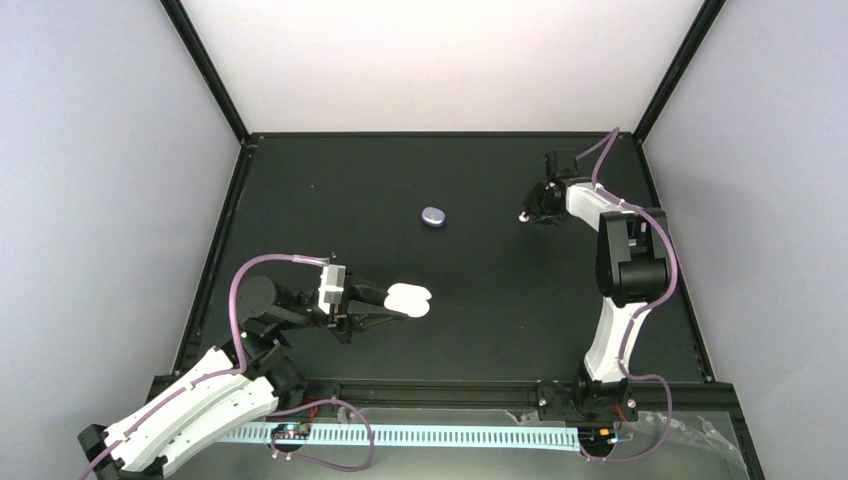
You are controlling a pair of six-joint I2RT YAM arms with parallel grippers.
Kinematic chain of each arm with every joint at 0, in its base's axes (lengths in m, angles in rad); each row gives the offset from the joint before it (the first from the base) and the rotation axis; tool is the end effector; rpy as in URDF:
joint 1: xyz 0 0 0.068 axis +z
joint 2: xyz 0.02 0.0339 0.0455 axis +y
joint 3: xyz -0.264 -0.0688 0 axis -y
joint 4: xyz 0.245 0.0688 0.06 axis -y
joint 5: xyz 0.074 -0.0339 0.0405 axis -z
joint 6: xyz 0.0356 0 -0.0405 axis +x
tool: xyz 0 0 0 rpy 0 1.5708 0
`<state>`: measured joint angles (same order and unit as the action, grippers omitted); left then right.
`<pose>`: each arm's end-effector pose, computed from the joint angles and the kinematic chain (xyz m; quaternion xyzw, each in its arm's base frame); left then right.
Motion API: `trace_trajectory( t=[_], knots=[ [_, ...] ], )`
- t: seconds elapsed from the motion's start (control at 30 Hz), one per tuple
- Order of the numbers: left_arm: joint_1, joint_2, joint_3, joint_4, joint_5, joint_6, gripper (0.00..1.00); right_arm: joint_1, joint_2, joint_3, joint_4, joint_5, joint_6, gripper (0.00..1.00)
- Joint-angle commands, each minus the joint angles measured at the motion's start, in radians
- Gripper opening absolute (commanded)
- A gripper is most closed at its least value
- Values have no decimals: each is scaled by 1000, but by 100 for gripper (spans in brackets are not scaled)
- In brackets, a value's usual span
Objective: Insert the wireless bluetooth earbuds into the charging case
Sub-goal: Pick up the earbud from the center of the board.
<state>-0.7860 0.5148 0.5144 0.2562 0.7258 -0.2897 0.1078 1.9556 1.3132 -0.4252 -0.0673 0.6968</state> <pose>0.0770 -0.1105 0.3288 0.4127 0.4848 -0.5654 0.5244 0.4014 0.0458 0.1635 0.2729 0.9287 0.1274 0.2162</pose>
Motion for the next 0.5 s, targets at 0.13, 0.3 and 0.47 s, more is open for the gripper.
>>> trace_trajectory(
  t=[0.13, 0.3, 0.47],
  knots=[
    [-4, -7, -2, 28, 6, 7, 2, 2, 20, 27, -21, 57, 11, 25],
    [-4, -11, -2, 22, 7, 8, 2, 1, 48, 54, -46, 67, -6, 25],
    [-4, -8, -4, 28, 4, 8, 2, 1, 73, 87, -74, 68, -29, 25]
  ],
)
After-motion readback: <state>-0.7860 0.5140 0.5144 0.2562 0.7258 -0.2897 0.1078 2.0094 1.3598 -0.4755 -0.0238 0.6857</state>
